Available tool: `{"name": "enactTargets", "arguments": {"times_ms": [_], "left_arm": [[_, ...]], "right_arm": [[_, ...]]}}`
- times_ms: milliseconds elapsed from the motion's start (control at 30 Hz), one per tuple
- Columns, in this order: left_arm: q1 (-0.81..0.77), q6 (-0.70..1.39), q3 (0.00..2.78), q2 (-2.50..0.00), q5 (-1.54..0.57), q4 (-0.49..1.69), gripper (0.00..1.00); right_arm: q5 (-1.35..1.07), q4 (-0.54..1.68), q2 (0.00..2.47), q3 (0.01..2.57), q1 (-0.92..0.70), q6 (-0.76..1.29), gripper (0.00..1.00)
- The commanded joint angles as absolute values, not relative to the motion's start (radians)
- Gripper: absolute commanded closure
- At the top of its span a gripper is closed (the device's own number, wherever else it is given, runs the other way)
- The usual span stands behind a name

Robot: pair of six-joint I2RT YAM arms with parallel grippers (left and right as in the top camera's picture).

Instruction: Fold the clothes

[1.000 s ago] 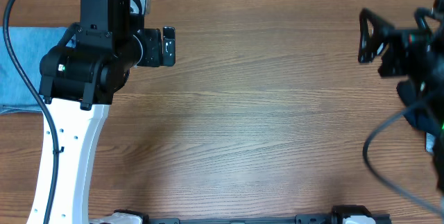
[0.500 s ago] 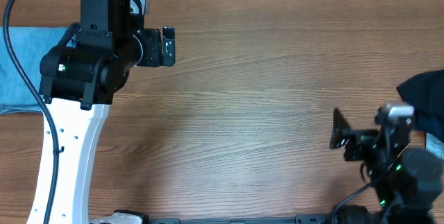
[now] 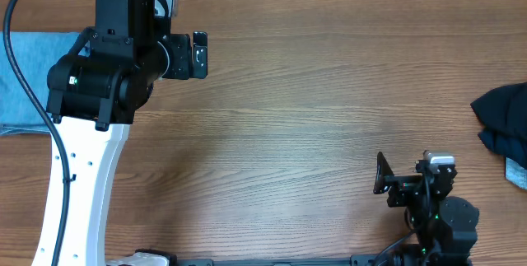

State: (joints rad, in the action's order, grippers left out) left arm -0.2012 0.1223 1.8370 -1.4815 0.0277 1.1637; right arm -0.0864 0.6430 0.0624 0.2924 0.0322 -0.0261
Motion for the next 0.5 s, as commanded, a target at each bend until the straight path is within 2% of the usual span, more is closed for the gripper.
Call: {"name": "enactTargets", "arguments": {"times_ms": [0, 467], "left_arm": [[-0.203, 0.112, 1.835, -1.484, 0.034, 1.164, 0.00], [-0.203, 0.112, 1.835, -1.484, 0.034, 1.164, 0.00]], "right_arm": [[-0.107, 0.627, 0.002, 0.233, 0.035, -0.027, 0.00], [-0.110, 0.607, 0.003, 0.156, 0.034, -0.027, 0.00]]}}
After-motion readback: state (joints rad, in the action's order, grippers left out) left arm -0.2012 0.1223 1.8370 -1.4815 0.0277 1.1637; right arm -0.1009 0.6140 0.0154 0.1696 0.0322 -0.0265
